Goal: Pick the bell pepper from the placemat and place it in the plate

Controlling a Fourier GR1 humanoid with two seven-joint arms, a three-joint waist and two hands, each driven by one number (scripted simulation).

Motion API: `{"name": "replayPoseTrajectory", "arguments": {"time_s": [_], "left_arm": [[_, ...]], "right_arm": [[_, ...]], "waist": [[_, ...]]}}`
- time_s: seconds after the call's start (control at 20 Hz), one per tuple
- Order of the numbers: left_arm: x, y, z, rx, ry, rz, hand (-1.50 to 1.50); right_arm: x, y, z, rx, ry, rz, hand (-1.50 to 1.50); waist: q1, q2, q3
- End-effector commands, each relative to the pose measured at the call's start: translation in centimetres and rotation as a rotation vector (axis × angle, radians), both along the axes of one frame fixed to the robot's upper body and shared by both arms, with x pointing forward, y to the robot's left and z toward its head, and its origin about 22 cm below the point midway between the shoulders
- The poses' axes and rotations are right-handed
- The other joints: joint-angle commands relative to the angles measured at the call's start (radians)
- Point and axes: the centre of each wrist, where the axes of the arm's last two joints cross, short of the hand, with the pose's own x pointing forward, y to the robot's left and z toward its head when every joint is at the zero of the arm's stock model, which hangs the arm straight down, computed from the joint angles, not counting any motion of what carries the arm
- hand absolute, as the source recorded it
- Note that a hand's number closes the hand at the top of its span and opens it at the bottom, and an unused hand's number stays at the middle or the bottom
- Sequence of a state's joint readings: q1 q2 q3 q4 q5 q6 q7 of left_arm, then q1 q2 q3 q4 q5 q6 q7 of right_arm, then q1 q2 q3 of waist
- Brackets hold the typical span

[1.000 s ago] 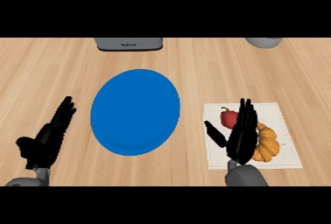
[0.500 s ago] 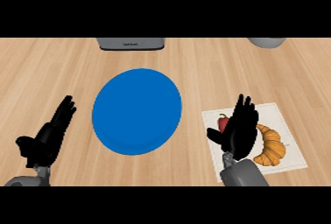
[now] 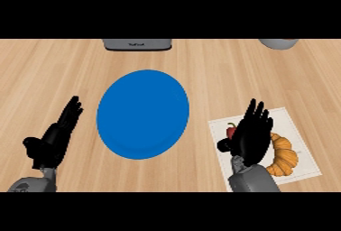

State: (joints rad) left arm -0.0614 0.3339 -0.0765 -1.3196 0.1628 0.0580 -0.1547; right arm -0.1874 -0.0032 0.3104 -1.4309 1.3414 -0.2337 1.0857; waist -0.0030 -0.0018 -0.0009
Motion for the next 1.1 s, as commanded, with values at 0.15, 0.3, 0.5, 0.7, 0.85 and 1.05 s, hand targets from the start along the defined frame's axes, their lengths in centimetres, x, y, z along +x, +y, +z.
{"name": "replayPoseTrajectory", "arguments": {"time_s": [0.15,0.3,0.5,0.7,0.85,1.05], "left_arm": [[-0.9,1.9,0.5,0.002,0.001,-0.005,0.00],[0.7,-0.8,0.9,-0.003,0.021,-0.004,0.00],[-0.3,-0.7,0.6,0.007,0.012,-0.011,0.00],[-0.6,0.8,1.6,-0.005,0.003,-0.013,0.00],[0.9,0.3,1.3,0.001,0.005,-0.013,0.00],[0.8,0.7,0.9,0.001,0.019,-0.012,0.00]], "right_arm": [[1.4,0.1,-0.5,0.019,0.082,-0.071,-1.50],[2.2,0.1,-1.3,-0.010,0.109,-0.095,-1.50],[2.4,-0.9,-2.0,-0.039,0.123,-0.134,-1.50],[1.8,-2.9,-3.2,-0.027,0.145,-0.119,-1.50],[1.5,-2.9,-5.1,0.033,0.198,-0.029,1.50],[3.9,-3.2,-4.2,0.011,0.148,-0.007,1.50]], "waist": [[0.008,0.002,0.001],[0.007,0.002,0.001],[0.007,0.002,0.001],[0.006,0.001,0.001],[0.006,0.002,0.001],[0.006,0.002,0.001]]}}
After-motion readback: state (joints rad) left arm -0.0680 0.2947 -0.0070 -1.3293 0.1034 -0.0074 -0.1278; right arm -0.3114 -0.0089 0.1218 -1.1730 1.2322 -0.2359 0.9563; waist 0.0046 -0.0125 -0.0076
